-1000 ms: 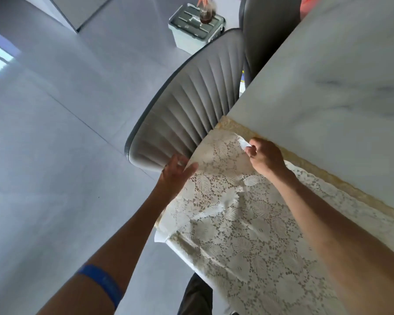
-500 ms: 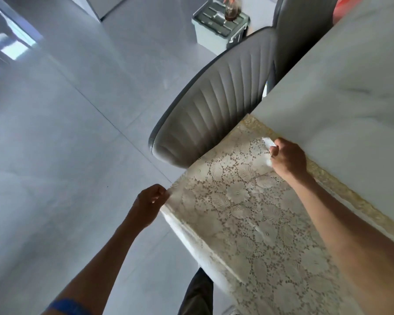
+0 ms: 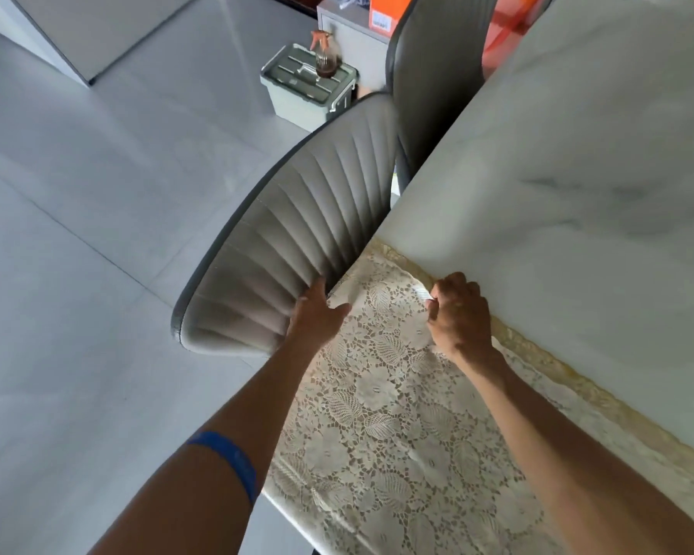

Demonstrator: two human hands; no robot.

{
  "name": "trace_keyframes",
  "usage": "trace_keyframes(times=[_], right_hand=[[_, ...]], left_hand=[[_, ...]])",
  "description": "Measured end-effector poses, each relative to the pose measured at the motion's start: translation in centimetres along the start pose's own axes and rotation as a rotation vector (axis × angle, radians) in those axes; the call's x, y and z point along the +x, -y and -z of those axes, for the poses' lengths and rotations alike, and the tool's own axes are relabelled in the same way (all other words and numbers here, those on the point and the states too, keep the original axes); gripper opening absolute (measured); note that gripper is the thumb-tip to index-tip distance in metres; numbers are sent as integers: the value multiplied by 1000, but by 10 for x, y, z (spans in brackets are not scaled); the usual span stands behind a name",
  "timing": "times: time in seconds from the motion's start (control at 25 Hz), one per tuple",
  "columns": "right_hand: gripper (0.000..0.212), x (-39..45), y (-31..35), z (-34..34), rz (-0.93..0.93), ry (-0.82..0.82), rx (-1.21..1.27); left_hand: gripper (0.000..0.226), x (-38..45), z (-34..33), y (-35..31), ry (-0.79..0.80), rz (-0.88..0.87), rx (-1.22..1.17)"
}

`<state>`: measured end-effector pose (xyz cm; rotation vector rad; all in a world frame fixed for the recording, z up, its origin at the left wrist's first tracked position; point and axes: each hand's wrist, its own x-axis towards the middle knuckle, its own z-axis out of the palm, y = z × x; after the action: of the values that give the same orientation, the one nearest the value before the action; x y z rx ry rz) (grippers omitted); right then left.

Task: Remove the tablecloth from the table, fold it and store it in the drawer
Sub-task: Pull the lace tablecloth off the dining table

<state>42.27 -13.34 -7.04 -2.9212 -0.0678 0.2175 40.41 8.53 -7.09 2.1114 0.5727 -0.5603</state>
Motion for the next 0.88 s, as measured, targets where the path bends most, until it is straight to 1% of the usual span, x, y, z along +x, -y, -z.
trace_keyframes(times=[0.04,0.08,0.16,0.2,0.24,0.28,0.36,0.4,0.44,0.48,0.52,0.56,0.6,0.64,0.68,0.72,0.76,0.8,0.88], right_hand=[[17,-2,-2,0,-30,9,-5],[18,-5,-4,2,-73,21,1],[19,-16,-6,7,-129,35,15],[17,-22,-7,9,-126,39,6],[14,-28,-7,11,-108,47,6],[11,-32,-8,13,-91,65,39],[7,-36,-8,19,-103,137,211],[11,-39,-6,21,-111,191,285],[15,-43,-5,23,-114,254,324],[19,-45,-6,23,-119,303,342],[20,-52,-8,23,-127,340,356],[20,-62,-8,23,-131,348,387],[20,-74,-7,26,-149,335,470],[22,-84,-6,31,-196,315,612],[33,-93,-4,42,-257,311,774],[51,-103,-3,53,-313,355,934],[65,-114,-1,65,-349,453,1060],[68,-125,1,78,-345,570,1124],[58,-160,10,106,-266,756,1133]], left_hand=[[62,6,-4,-4,-52,1,12],[49,7,-6,-6,-121,-25,54],[16,-3,-6,1,-237,-112,122],[5,-8,-5,5,-249,-144,121],[2,-13,-4,9,-229,-164,97],[5,-18,-3,13,-189,-171,87],[22,-24,-2,16,-109,-165,63],[22,-25,-3,17,-45,-150,33],[18,-27,-5,18,34,-144,48],[15,-27,-6,16,92,-171,96],[19,-33,-7,15,122,-209,133],[20,-41,-7,17,127,-252,126],[13,-53,-4,17,134,-298,91],[9,-66,0,19,136,-360,56],[17,-82,4,21,128,-427,50],[20,-102,9,26,116,-487,51],[19,-123,16,30,102,-525,52],[18,-145,25,33,84,-567,53],[14,-190,41,40,51,-637,76]])
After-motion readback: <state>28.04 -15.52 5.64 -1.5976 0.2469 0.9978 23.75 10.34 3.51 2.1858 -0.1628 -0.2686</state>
